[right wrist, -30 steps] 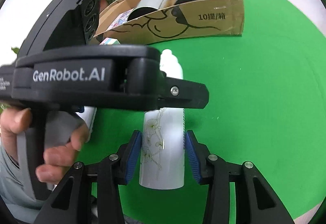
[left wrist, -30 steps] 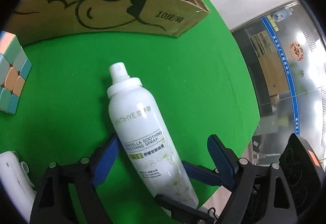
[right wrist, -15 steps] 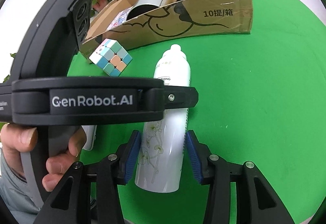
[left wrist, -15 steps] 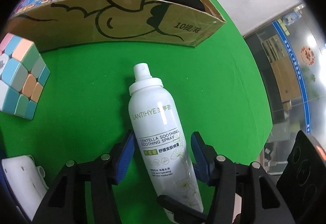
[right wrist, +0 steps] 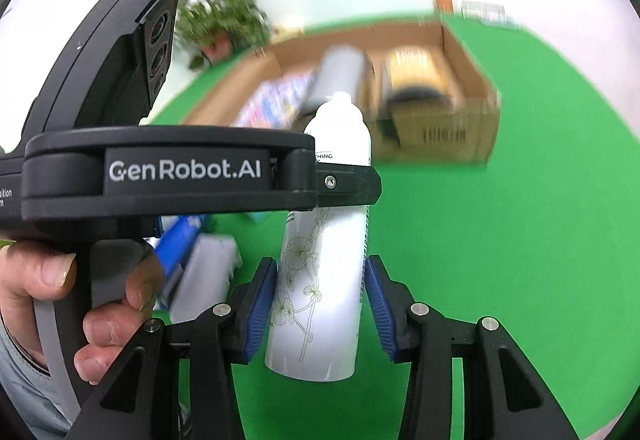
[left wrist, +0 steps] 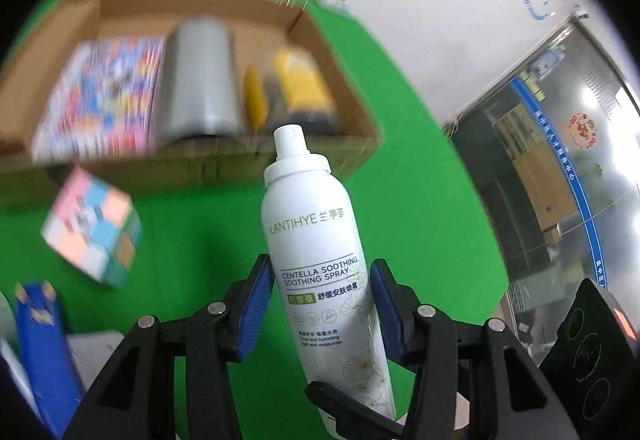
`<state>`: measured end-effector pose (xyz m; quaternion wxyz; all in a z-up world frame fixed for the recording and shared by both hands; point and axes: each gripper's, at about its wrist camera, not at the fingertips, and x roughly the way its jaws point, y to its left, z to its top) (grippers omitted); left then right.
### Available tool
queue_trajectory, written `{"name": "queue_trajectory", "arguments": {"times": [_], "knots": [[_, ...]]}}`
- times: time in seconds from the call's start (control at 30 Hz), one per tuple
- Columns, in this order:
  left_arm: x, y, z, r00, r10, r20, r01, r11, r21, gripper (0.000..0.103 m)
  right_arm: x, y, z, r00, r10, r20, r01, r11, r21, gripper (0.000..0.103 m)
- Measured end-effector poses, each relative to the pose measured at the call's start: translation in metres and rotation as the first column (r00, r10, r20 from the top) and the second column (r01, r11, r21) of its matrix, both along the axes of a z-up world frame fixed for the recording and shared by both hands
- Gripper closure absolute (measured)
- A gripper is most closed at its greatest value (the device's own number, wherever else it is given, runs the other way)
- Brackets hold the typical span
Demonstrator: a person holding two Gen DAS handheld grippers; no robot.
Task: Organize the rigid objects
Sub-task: 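Lower the spray bottle into the box beside the yellow jar and release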
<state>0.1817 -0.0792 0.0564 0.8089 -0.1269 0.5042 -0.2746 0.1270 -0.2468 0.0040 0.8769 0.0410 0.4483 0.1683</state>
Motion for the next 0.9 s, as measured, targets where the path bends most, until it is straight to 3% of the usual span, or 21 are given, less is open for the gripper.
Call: {"name": "queue_trajectory", "arguments": {"times": [0.17, 0.47, 0.7, 0.8, 0.9], "knots": [[0.006, -0.008, 0.056, 0.990, -0.017, 0.141, 0.019, 1.000, -0.013, 0.059, 0.010, 0.002, 0.042, 0.992, -0.008, 0.124, 0.012, 0.999, -0.030, 0.060], [0.041, -0.038, 0.103, 0.967, -0.061, 0.248, 0.065, 0.998, -0.010, 0.060, 0.048, -0.017, 0.092, 0.970, -0.064, 0.235, 0.074, 0.997, -0.035, 0.060], [0.101, -0.057, 0.109, 0.977, -0.059, 0.207, 0.062, 0.998, -0.008, 0.059, 0.099, -0.029, 0.102, 0.976, -0.038, 0.216, 0.053, 0.997, -0.061, 0.060], [0.137, -0.066, 0.097, 0.988, -0.037, 0.151, 0.040, 0.999, -0.019, 0.059, 0.137, -0.039, 0.098, 0.988, -0.016, 0.152, 0.024, 0.999, -0.049, 0.060], [0.164, -0.072, 0.080, 0.997, -0.036, 0.072, 0.040, 0.998, -0.047, 0.059, 0.164, -0.043, 0.087, 0.993, 0.004, 0.116, 0.007, 0.995, -0.100, 0.060]]}}
